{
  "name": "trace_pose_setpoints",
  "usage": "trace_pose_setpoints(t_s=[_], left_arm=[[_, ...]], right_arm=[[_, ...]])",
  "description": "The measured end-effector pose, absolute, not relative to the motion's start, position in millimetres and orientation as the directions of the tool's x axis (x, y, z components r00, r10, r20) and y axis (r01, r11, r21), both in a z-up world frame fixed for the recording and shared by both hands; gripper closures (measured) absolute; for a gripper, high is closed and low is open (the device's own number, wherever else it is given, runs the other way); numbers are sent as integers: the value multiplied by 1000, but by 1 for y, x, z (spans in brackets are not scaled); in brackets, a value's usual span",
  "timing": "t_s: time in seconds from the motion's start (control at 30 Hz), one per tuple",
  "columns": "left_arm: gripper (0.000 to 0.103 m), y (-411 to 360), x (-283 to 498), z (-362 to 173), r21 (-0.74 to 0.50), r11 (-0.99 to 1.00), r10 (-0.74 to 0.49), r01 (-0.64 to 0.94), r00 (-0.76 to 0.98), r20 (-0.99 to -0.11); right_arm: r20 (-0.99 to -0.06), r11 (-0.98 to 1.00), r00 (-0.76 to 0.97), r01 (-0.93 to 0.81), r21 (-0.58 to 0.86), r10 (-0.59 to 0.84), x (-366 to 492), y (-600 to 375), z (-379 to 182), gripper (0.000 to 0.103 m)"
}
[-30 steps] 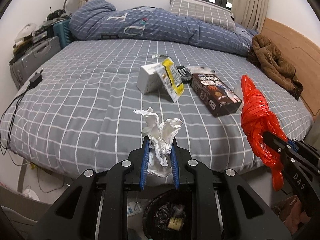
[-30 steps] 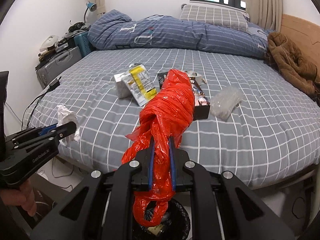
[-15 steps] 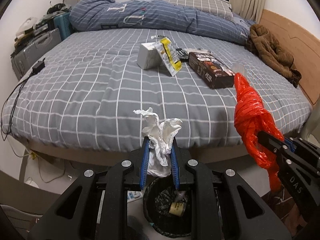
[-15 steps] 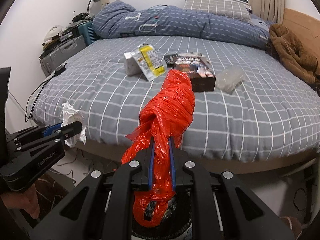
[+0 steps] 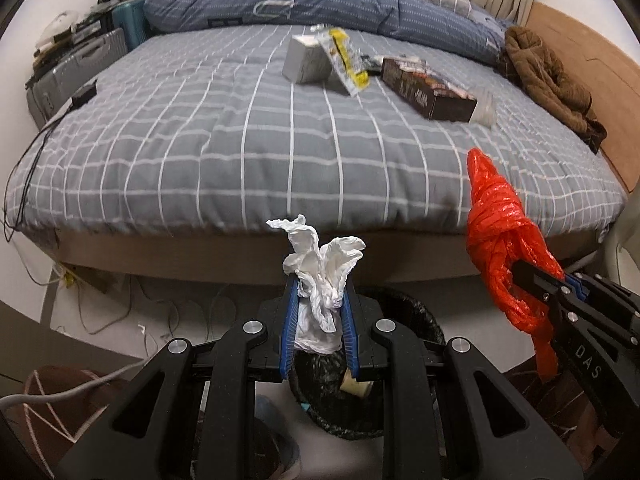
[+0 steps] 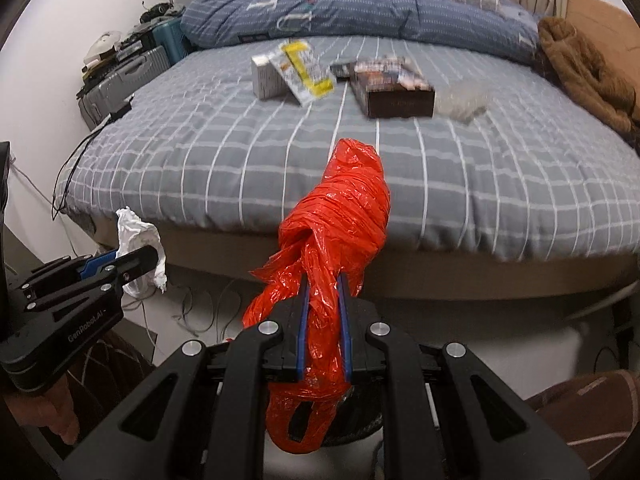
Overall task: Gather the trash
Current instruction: 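Carry the tissue and red bag down toward the trash bin, then open the right tool to drop the red bag into the bin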
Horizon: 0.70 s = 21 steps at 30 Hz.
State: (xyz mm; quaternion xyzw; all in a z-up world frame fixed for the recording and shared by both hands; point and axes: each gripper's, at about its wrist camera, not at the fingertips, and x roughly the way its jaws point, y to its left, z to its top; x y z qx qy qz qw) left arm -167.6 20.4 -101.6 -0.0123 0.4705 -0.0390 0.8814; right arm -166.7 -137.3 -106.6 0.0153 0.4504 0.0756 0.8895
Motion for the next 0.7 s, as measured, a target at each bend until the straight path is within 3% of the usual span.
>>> trace_pose_setpoints(t_s=[0.7], left_arm=[[84,28,-141,-212,-54,997,-70,53,366,-928]], right_arm=[[-935,982,330,-178,70,126,-139,-115,-229,91]])
